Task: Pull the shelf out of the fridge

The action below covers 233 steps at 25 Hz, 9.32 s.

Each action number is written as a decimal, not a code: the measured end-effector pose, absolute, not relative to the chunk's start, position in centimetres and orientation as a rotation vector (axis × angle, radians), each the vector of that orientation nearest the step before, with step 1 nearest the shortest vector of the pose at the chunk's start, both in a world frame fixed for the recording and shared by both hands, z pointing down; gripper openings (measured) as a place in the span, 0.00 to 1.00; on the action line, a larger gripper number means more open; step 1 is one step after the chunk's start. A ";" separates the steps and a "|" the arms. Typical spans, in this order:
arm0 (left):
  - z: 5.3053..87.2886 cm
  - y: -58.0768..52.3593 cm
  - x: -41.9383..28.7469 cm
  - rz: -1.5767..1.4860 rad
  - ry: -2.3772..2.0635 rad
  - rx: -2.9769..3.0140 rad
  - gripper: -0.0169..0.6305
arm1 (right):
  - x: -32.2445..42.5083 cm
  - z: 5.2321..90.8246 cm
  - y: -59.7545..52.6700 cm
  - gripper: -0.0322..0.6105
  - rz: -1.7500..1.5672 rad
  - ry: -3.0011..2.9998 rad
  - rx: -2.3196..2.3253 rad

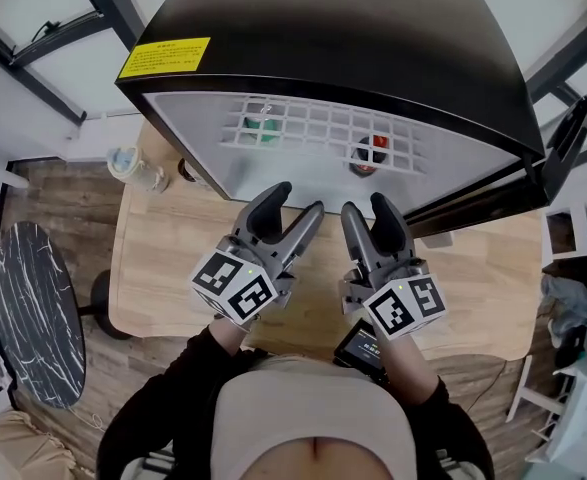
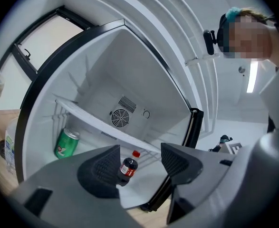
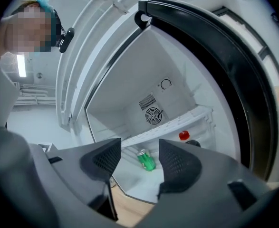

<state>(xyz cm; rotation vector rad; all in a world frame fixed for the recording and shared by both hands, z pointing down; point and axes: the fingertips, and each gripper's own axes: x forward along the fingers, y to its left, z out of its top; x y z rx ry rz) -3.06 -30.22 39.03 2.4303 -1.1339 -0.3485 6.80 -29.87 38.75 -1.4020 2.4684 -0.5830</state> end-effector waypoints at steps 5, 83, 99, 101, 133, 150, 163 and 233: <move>39.7 -31.6 -3.3 -0.356 -1.128 2.403 0.42 | 6.7 39.1 -31.4 0.44 -0.612 2.448 -1.405; 39.3 -43.2 -3.8 -0.568 -1.202 2.221 0.42 | 7.8 40.2 -43.4 0.37 -0.827 1.959 -1.499; 39.5 -43.0 -3.6 -0.632 -1.135 2.169 0.34 | 7.9 40.3 -43.4 0.26 -0.891 1.929 -1.419; 39.5 -43.0 -3.6 -0.636 -1.132 2.164 0.34 | 7.9 40.4 -43.3 0.26 -0.898 1.927 -1.416; 39.5 -41.3 -3.7 -0.669 -1.092 2.153 0.32 | 7.7 40.3 -41.6 0.26 -0.886 1.948 -1.378; 39.6 -40.7 -3.7 -0.662 -1.094 2.142 0.31 | 7.6 40.4 -41.1 0.26 -0.899 1.949 -1.372; 39.7 -39.3 -3.8 -0.660 -1.095 2.142 0.30 | 7.5 40.4 -39.7 0.26 -0.894 1.955 -1.370; 40.1 -34.2 -4.0 -0.640 -1.105 2.119 0.26 | 7.2 40.7 -34.5 0.26 -0.906 1.974 -1.338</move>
